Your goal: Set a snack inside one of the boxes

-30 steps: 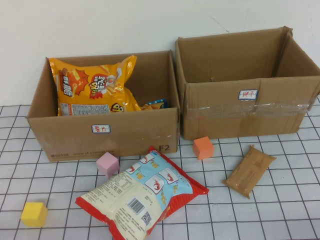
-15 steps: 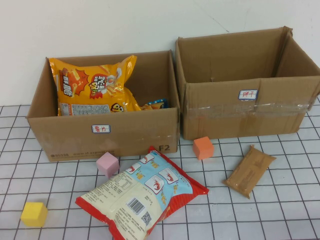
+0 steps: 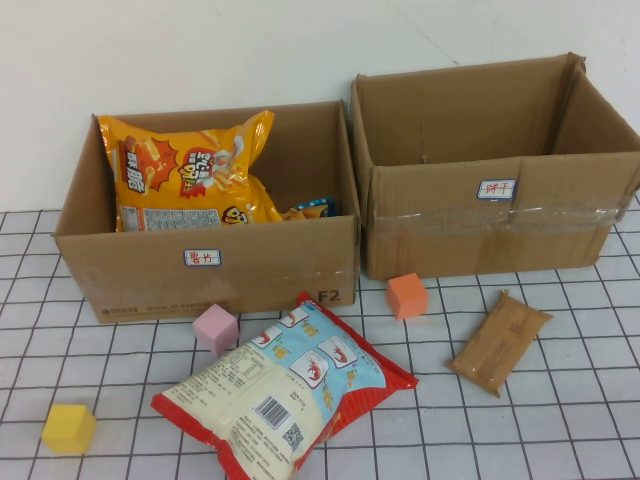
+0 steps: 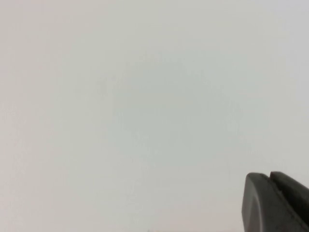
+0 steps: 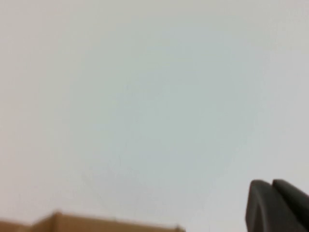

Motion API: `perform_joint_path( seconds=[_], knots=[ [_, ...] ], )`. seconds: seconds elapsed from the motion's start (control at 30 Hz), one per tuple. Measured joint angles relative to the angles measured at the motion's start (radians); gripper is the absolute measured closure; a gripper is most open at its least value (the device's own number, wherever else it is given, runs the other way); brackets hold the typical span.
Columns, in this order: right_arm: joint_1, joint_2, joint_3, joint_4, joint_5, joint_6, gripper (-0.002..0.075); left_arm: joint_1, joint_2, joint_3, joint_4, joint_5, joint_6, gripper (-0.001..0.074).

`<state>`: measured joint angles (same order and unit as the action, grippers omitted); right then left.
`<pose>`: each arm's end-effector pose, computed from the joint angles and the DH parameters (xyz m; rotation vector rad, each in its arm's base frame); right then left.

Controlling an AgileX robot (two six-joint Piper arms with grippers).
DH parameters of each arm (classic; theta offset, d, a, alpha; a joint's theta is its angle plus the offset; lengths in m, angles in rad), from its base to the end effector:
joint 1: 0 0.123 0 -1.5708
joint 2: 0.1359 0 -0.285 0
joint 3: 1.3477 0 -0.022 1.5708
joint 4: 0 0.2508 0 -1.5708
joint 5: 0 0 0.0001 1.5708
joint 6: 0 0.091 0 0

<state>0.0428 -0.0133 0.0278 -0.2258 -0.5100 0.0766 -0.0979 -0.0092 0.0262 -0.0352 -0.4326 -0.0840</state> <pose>0.0413 0.0117 0.2469 -0.1817 0.9863 -0.0171 0.0456 -0.0031 0.2423 -0.0230 1.0698 -0.1852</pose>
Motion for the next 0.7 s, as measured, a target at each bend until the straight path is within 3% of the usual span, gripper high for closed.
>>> perform_joint_path(
  seconds=[0.13, 0.27, 0.53, 0.7],
  knots=[
    [0.000, 0.000, 0.000, 0.007, -0.009, 0.003, 0.0726, 0.000, 0.000, 0.000, -0.003, -0.108, 0.001, 0.0737],
    [0.000, -0.002, -0.002, 0.023, 0.007, 0.003, 0.0726, 0.000, 0.000, -0.003, -0.080, -0.085, -0.019, 0.0737],
    [0.000, -0.002, -0.208, -0.004, 0.409, 0.000, 0.0726, 0.000, 0.011, -0.263, -0.156, 0.433, 0.018, 0.0737],
    [0.000, 0.045, -0.293, -0.018, 0.620, -0.001, 0.0726, 0.000, 0.141, -0.380, -0.216, 0.758, -0.044, 0.0737]
  ],
)
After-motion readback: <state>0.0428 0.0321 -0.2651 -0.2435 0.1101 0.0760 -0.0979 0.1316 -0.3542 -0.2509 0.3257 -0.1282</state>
